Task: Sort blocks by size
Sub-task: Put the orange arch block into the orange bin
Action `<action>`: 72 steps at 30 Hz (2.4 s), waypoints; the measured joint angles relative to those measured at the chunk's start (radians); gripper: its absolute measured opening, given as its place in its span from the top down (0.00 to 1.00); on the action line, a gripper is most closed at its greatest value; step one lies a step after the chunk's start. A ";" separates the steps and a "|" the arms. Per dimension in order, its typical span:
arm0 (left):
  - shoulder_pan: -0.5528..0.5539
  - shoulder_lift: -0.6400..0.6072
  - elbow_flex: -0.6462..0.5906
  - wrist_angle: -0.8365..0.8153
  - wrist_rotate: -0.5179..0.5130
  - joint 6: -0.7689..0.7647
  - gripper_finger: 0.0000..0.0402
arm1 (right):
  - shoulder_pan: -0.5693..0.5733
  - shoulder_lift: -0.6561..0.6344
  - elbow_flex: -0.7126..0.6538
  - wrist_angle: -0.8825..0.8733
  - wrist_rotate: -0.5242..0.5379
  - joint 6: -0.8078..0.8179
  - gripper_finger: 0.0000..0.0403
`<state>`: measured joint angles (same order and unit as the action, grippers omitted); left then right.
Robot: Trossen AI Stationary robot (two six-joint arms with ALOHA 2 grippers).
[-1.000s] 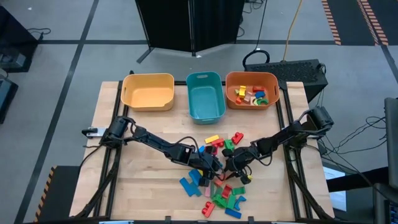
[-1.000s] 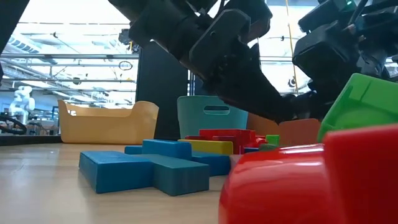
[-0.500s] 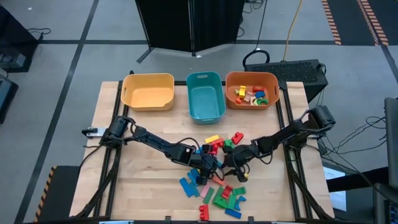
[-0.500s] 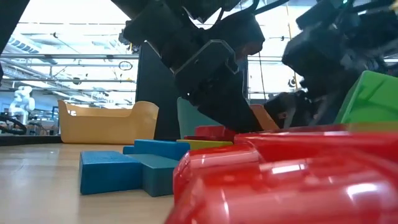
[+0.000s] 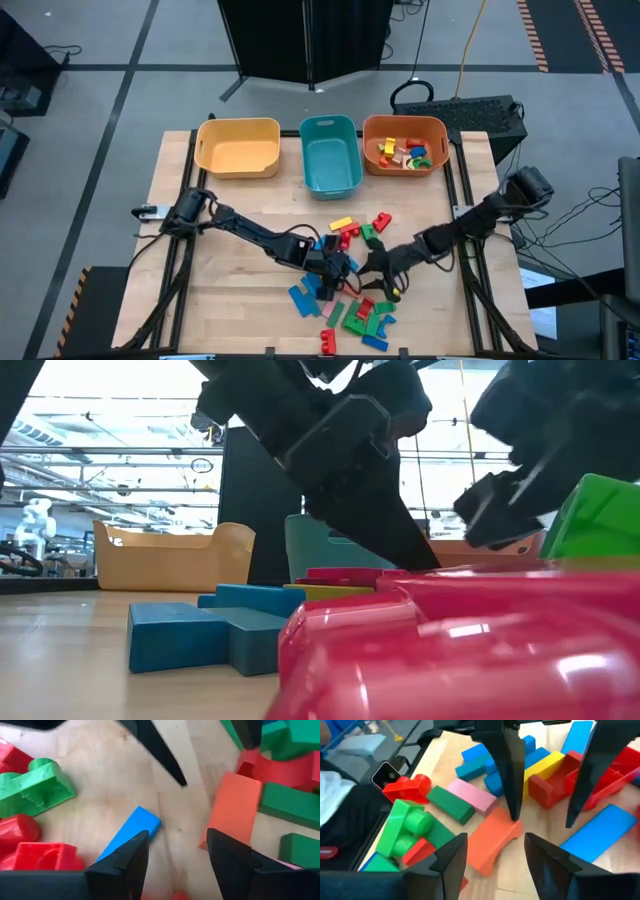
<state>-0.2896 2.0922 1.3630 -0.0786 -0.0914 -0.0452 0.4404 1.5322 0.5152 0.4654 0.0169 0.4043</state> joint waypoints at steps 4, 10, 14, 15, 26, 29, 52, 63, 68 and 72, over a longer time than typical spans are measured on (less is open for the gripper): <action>-0.009 -0.002 0.001 -0.025 0.005 0.023 0.52 | 0.074 0.000 0.016 -0.016 0.155 0.030 0.54; -0.024 -0.019 0.001 -0.046 0.076 0.026 0.52 | 0.168 0.000 0.113 -0.166 0.366 0.072 0.53; -0.041 -0.038 0.001 -0.025 0.075 0.024 0.52 | 0.230 0.039 0.194 -0.184 0.462 0.090 0.53; -0.047 -0.040 0.001 -0.030 0.071 0.021 0.52 | 0.243 0.060 0.213 -0.190 0.482 0.087 0.53; -0.137 -0.040 0.000 -0.036 -0.055 -0.045 0.52 | 0.282 0.337 0.469 -0.456 0.603 0.149 0.53; -0.145 -0.040 0.000 -0.037 -0.060 -0.045 0.52 | 0.280 0.350 0.504 -0.484 0.612 0.165 0.53; -0.142 -0.040 0.000 -0.036 -0.074 -0.025 0.52 | 0.217 0.360 0.512 -0.714 0.475 0.314 0.54; -0.142 -0.040 0.000 -0.056 -0.106 -0.064 0.52 | 0.200 0.356 0.512 -0.724 0.471 0.189 0.71; -0.142 -0.040 0.000 -0.126 -0.201 -0.149 0.52 | 0.201 0.355 0.513 -0.734 0.445 0.160 0.58; -0.141 -0.040 0.000 -0.152 -0.252 -0.181 0.52 | 0.196 0.355 0.512 -0.734 0.440 0.098 0.40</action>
<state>-0.4308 2.0518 1.3632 -0.2305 -0.3438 -0.2261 0.6363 1.8870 1.0275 -0.2682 0.4570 0.5018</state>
